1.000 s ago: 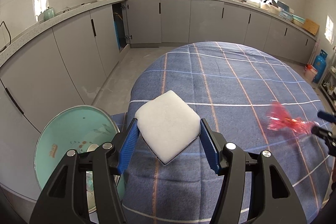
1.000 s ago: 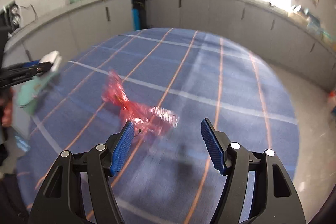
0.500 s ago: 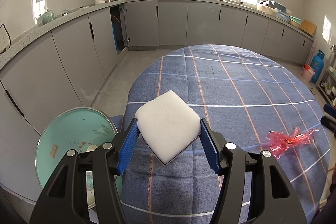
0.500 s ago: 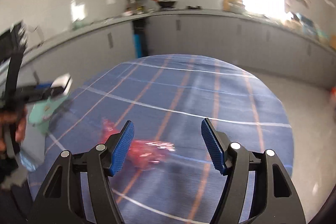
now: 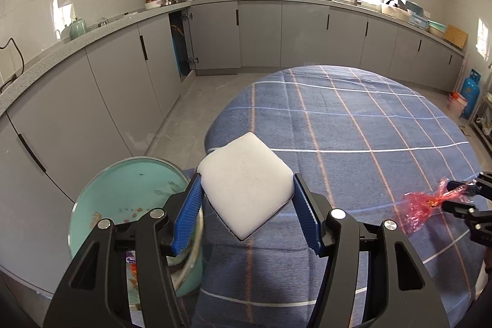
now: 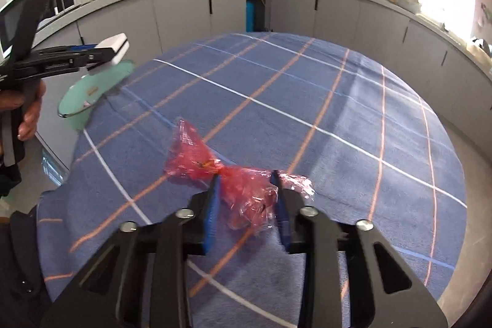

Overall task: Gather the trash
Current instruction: 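Lift the white sponge with the left tool while the right tool grasps the red wrapper, then carry the white sponge and red wrapper over the teal bin with both tools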

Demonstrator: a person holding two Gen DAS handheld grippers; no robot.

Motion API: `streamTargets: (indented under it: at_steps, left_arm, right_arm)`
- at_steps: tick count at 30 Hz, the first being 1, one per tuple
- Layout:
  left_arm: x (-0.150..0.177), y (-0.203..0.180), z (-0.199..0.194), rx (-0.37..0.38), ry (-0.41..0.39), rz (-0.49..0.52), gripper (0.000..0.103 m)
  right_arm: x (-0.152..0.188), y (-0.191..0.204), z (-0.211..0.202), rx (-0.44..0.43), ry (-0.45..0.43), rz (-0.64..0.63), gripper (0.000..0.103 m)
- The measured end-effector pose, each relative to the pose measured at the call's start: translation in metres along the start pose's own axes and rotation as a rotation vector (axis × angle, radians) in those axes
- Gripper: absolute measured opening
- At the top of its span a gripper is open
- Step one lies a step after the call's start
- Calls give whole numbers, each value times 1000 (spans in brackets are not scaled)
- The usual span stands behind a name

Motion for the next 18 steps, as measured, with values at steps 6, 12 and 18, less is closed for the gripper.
streamTargets:
  at_steps: [6, 12, 18]
  left_arm:
    - [-1, 18, -11, -33, -19, 0, 58]
    - [4, 43, -21, -78, -26, -18, 58]
    - [15, 70, -26, -117, -17, -43, 58]
  right_arm:
    - [-24, 20, -5, -31, -74, 39, 21]
    - [-51, 51, 6, -70, -111, 48, 21]
    - [-79, 88, 19, -115, -136, 22, 21]
Point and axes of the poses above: each gripper's, at about its wrist camera, not at the fingertips, and z roughly the way its jaws point, y to its left, x to its underside, the point moved 5 cm from there along z, roughly the way its jaws point, and after that the axes turned 9 degrees about z, right-handed, at the moved point
